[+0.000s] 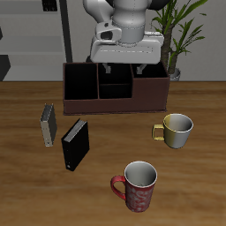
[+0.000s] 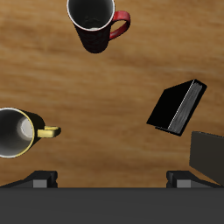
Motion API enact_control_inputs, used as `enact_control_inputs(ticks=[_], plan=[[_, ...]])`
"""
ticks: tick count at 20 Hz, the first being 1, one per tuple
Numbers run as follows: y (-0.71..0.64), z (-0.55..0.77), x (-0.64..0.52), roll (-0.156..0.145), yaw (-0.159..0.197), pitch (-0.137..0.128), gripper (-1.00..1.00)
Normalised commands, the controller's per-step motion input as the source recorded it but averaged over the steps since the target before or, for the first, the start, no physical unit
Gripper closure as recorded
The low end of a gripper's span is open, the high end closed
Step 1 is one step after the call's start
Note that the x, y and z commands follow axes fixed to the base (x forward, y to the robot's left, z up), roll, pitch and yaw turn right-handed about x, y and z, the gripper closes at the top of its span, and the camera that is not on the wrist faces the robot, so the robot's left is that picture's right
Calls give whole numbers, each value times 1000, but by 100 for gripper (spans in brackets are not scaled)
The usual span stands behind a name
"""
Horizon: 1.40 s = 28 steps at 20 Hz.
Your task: Place the red mug into the back desk caddy's right compartment
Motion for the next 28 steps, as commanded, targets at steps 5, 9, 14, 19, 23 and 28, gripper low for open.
enact_control_inputs(ticks=[5,9,14,19,23,28], plan=[[278,70,281,-7,-13,-14,-100],[264,-42,357,12,-15,15,-100],[252,18,303,12,-22,17,-100],[192,30,292,-21,13,13,-100],[174,43,299,-20,3,33,-100],[113,84,266,-16,-4,10,-100]])
